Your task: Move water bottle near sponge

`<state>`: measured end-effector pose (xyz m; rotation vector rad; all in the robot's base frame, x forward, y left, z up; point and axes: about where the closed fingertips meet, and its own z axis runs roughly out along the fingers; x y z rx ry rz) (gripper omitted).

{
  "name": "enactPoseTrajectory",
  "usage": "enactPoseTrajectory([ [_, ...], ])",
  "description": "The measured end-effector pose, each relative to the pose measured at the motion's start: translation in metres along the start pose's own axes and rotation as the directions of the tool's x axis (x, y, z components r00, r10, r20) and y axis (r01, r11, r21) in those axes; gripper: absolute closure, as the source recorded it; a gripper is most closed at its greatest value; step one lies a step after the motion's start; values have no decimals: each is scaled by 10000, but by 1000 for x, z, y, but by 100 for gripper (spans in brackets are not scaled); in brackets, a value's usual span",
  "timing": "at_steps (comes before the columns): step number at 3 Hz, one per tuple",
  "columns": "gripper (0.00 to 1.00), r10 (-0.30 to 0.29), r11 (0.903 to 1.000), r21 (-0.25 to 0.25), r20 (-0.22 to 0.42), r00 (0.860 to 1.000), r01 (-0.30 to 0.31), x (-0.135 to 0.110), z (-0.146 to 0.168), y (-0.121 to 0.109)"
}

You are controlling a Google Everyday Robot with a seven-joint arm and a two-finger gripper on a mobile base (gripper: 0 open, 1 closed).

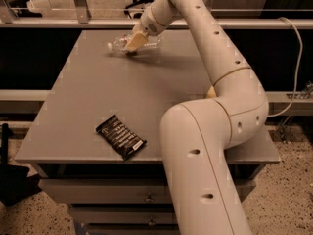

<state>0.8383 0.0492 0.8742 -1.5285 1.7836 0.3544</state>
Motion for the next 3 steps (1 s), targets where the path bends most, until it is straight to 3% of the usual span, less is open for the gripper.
enactPoseTrajectory([
  [1,100,-247,9997,-46,-307,9992,246,5,-18,2],
  [3,73,-828,9954,-587,-1201,9893,762,22,-58,18],
])
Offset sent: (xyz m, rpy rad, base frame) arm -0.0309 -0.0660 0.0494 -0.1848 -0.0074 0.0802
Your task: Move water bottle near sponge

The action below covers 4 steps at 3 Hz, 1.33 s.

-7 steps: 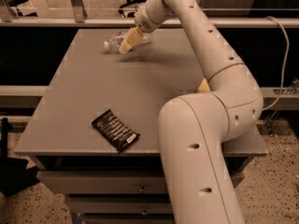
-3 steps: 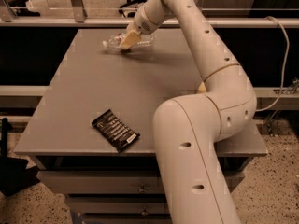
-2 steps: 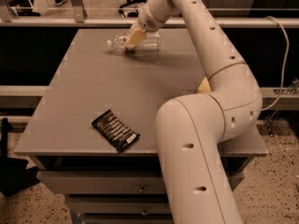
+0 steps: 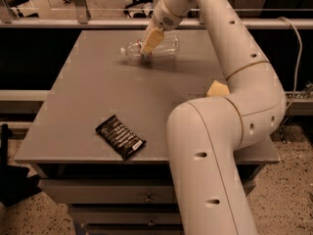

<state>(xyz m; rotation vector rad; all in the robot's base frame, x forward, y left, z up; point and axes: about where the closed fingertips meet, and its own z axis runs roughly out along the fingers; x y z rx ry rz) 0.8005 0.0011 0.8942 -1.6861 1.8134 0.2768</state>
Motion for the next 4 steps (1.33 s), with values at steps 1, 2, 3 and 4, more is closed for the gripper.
enactPoseTrajectory([
  [1,68,143,9993,-341,-378,9992,-156,18,-10,10],
  [2,70,962,9931,-623,-454,9943,-989,45,-28,22],
  [3,70,1677,9840,-561,-253,9855,-1689,62,-53,30],
  [4,71,2620,9648,-205,-183,9649,-2623,90,-95,49],
])
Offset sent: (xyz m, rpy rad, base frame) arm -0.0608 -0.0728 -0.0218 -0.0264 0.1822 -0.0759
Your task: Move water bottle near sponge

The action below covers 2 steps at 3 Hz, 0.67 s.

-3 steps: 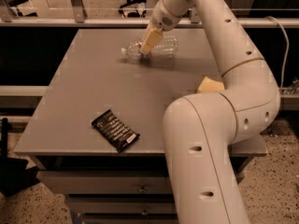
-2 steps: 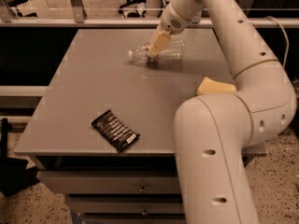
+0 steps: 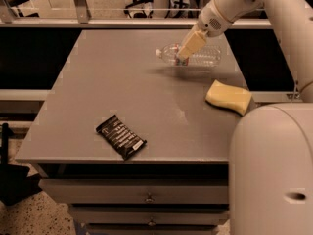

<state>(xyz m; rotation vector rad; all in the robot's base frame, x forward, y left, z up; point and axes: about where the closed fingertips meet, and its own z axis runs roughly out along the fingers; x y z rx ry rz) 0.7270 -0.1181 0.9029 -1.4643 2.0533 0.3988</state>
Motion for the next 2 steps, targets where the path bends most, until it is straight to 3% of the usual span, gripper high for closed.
enactPoseTrajectory([
  [1,71,505,9987,95,81,9987,-506,23,-13,18],
  [2,60,675,9977,44,268,9974,-677,37,-16,35],
])
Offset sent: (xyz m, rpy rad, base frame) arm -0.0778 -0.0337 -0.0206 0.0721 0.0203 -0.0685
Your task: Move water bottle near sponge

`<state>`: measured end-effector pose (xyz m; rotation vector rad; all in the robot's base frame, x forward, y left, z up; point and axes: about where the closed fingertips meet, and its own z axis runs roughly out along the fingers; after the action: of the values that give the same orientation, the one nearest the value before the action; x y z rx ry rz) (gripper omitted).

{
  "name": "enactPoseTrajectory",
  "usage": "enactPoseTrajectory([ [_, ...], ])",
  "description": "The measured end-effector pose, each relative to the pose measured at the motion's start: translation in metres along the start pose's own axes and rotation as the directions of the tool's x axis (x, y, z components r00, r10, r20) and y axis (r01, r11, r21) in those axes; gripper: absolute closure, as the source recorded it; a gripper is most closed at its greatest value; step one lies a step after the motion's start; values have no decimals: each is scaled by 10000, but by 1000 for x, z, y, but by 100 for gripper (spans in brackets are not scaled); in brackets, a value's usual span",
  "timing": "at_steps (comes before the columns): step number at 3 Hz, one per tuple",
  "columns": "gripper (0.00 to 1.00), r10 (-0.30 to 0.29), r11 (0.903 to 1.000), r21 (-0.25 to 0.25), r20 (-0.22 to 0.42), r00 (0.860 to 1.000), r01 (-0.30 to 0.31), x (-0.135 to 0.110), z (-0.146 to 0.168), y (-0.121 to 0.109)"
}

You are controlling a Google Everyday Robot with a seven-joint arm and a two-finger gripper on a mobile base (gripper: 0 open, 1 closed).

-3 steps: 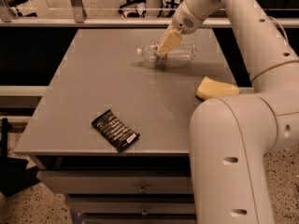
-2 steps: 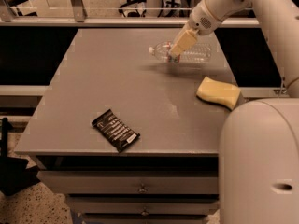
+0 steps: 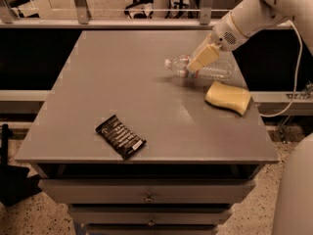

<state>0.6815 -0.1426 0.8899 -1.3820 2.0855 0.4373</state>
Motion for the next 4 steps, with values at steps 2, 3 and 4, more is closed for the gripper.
enactPoseTrajectory([
  [2,13,43,9997,-248,206,9998,-38,16,1,21],
  [3,0,-8,9994,-352,233,9997,17,18,2,25],
  [4,0,26,9994,-358,322,9995,-14,19,3,27],
])
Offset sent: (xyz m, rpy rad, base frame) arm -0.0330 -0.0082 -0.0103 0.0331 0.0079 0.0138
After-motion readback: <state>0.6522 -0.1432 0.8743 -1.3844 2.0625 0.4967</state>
